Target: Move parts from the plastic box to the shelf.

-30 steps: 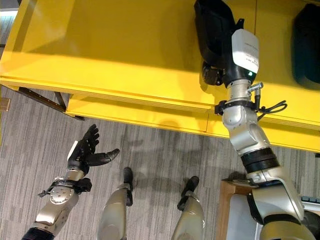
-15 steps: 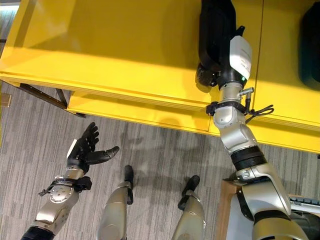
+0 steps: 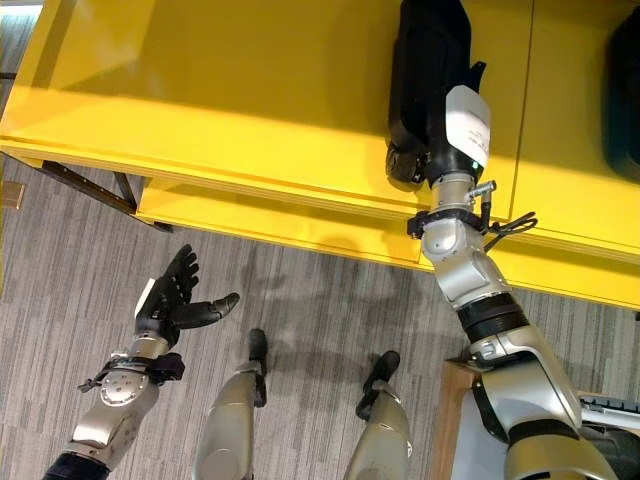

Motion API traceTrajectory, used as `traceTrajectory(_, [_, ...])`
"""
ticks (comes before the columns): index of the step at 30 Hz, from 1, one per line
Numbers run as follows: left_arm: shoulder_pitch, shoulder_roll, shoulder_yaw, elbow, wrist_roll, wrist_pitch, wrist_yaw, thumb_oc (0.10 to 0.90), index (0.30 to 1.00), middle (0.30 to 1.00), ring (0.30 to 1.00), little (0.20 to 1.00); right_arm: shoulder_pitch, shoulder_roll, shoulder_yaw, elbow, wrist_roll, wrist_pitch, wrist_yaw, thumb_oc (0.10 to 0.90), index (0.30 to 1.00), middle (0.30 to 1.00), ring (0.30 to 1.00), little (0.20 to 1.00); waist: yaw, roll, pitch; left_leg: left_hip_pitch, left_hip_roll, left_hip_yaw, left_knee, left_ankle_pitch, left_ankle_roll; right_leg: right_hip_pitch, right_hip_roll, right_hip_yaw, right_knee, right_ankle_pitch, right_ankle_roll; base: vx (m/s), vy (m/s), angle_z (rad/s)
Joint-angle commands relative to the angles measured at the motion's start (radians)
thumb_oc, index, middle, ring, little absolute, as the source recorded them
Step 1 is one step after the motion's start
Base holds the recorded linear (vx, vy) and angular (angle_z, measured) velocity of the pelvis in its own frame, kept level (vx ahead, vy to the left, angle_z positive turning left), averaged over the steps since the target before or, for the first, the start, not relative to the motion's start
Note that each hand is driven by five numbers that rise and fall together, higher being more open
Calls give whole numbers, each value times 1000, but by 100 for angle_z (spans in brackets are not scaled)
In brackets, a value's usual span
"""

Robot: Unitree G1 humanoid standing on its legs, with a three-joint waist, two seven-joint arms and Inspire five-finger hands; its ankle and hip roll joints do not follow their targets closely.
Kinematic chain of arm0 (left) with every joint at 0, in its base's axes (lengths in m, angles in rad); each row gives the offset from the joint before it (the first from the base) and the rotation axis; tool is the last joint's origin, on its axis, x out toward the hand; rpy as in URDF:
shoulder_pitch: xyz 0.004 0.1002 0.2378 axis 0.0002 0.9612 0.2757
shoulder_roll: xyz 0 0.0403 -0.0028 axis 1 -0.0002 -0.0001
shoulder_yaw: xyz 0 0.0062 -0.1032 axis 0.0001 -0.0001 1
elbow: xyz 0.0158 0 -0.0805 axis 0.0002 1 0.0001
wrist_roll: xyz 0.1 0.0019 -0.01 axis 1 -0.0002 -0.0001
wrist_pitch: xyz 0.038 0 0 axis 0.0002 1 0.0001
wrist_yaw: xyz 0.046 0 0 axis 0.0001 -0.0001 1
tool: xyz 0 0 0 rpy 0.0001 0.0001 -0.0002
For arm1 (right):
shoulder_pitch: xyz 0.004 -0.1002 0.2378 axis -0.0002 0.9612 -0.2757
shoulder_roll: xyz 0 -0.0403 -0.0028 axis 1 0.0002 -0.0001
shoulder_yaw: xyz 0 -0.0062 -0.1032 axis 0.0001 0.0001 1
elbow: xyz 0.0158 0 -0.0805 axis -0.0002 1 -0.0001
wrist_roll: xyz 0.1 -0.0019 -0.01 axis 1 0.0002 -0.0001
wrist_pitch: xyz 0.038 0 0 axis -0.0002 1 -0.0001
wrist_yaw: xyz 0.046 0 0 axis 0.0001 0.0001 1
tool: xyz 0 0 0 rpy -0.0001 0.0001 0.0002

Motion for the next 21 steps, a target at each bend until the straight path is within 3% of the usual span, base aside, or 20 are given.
traceTrajectory(1, [5, 53, -8, -103, -10, -102, -5, 900, 1000, 1000, 1000, 1000, -126, -57, 17, -24, 13, -56, -21, 900, 1000, 1000, 1000, 1000, 9, 3, -47, 31, -48, 24, -3, -30, 65, 17, 25, 21, 114, -50, 26, 0, 0, 0])
traceTrajectory(21, [14, 49, 27, -96, 17, -88, 5, 900, 1000, 1000, 1000, 1000, -6, -94, -54, -299, -74, -71, 18, 900, 1000, 1000, 1000, 1000, -12, -19, -51, 34, -43, 25, 16, -43, 66, 21, 24, 32, 122, -52, 30, 0, 0, 0])
